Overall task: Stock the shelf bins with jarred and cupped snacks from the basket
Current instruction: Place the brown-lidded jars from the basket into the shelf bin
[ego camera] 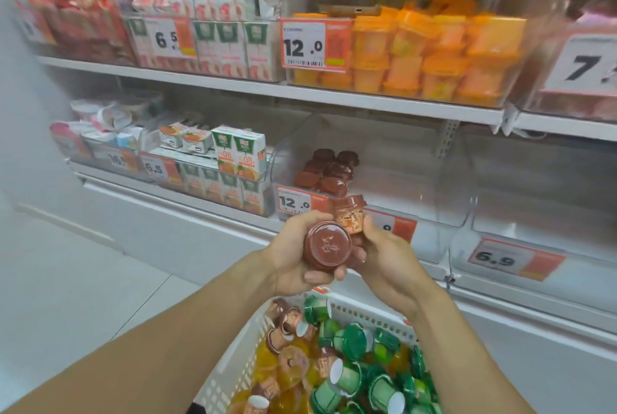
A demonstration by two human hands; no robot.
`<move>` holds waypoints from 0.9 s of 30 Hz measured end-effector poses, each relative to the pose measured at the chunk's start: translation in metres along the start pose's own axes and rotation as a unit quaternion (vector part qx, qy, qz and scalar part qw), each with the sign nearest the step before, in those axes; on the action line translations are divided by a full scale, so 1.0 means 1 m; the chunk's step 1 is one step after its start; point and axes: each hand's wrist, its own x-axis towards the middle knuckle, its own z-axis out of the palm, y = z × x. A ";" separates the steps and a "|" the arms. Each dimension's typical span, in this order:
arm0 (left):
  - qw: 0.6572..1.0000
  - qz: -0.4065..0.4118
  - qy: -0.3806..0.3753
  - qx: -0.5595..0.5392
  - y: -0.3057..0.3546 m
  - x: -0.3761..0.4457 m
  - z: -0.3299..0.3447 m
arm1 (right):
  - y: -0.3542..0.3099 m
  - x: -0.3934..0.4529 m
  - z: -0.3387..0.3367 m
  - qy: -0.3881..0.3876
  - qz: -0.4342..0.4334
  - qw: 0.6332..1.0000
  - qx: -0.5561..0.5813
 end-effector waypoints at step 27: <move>0.969 0.161 0.150 0.115 0.011 0.004 0.009 | -0.101 0.030 0.008 -0.003 -0.077 0.934 -0.349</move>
